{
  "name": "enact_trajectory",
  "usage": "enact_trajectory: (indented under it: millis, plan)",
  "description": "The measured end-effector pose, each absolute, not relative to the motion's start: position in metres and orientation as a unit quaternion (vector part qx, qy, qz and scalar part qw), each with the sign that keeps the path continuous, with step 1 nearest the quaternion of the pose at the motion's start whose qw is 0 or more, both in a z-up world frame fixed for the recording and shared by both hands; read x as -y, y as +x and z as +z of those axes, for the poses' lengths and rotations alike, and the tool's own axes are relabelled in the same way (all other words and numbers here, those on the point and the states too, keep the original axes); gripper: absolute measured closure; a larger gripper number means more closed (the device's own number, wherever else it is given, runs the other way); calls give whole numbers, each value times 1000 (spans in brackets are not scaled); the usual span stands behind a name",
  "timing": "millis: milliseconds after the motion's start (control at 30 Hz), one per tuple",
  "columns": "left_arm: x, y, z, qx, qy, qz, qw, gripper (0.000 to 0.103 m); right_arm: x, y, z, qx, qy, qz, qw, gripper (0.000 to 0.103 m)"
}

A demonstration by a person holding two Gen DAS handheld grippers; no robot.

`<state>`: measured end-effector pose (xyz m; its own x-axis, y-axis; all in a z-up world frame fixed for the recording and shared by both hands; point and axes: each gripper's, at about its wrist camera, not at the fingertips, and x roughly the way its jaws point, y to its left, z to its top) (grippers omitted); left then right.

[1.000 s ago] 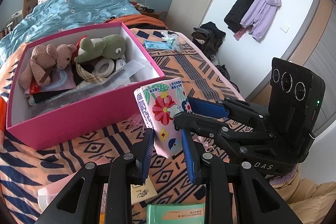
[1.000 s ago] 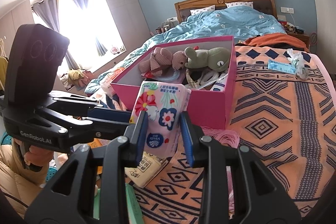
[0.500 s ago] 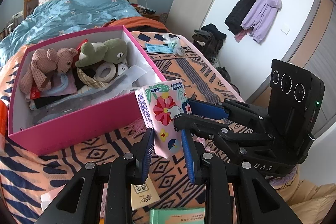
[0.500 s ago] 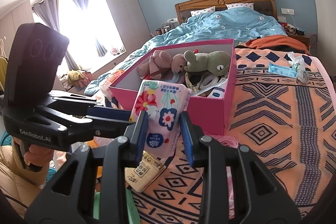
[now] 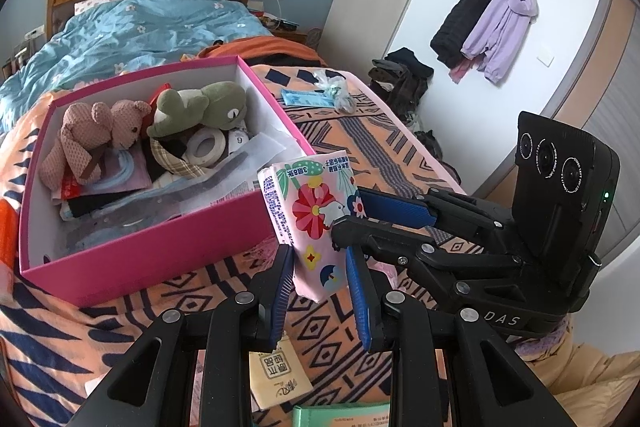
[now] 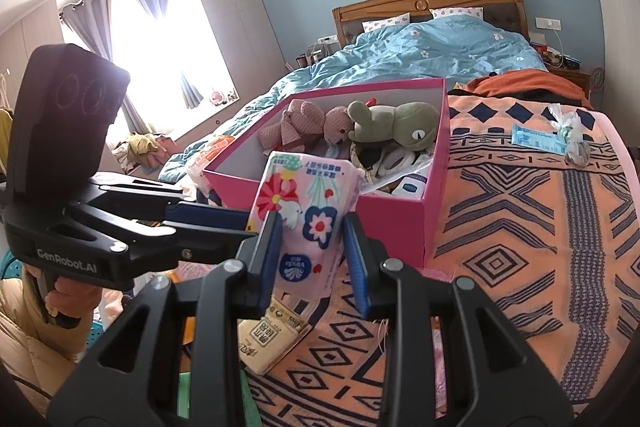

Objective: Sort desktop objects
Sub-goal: 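Carry the floral tissue pack toward the pink box with both grippers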

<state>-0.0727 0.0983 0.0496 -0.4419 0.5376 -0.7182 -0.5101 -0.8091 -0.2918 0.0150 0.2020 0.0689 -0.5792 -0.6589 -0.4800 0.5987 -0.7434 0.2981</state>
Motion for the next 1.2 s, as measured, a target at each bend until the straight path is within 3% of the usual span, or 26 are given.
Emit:
enact_trajectory:
  millis: [1200]
  plan:
    - [-102,-96,58,9,-423,856,297,77,-200,-16,74,53,289,-889,352,69]
